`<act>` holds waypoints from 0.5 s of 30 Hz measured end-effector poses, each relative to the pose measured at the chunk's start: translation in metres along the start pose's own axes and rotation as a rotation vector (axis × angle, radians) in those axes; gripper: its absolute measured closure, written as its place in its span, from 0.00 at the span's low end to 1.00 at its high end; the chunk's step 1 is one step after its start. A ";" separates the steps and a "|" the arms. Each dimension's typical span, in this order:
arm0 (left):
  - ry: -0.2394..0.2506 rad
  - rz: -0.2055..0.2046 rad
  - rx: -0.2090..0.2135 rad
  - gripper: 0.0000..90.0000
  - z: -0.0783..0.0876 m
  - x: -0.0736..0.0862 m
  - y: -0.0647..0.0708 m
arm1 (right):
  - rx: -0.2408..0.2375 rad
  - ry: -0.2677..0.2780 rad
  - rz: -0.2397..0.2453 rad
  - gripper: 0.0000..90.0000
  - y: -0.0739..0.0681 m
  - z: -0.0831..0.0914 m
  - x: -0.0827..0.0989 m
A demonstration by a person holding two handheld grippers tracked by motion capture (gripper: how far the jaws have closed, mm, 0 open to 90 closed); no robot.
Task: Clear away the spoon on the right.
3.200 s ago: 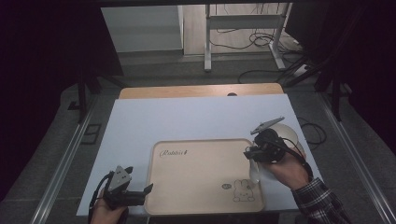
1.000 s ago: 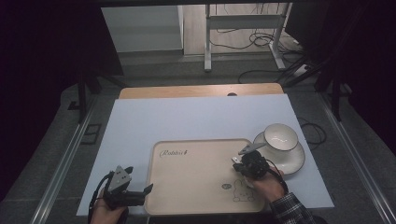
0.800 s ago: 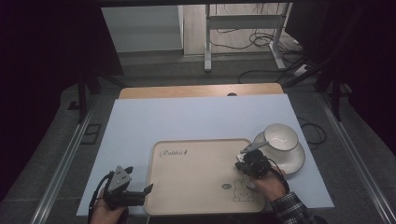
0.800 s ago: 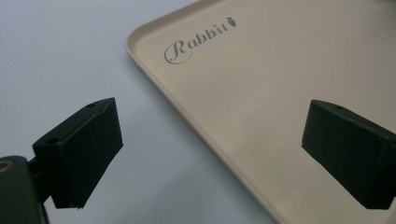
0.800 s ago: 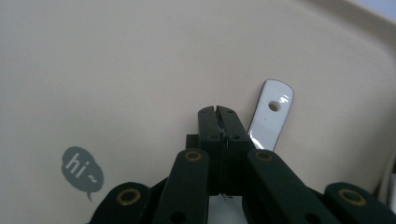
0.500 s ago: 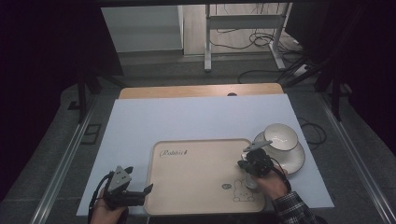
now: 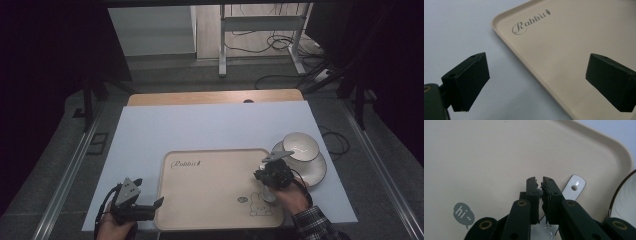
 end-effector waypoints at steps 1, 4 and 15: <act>0.000 0.000 0.000 0.05 0.000 0.000 0.000 | 0.000 0.004 0.000 0.90 0.000 0.001 0.000; 0.000 0.000 0.000 0.05 0.000 0.000 0.000 | 0.000 0.010 -0.006 0.87 0.000 0.004 0.000; 0.001 -0.002 0.000 0.05 0.000 0.000 0.000 | 0.008 0.036 0.004 0.76 -0.002 0.012 -0.001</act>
Point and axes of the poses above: each handheld gripper's, and its own axes: z roughly backward along the jaws, x roughly out of its underside, y roughly to its right, the point moved 7 cm from there along -z, roughly forward along the jaws, and after that the axes turned 7 degrees about -y, right-handed, at the moved point
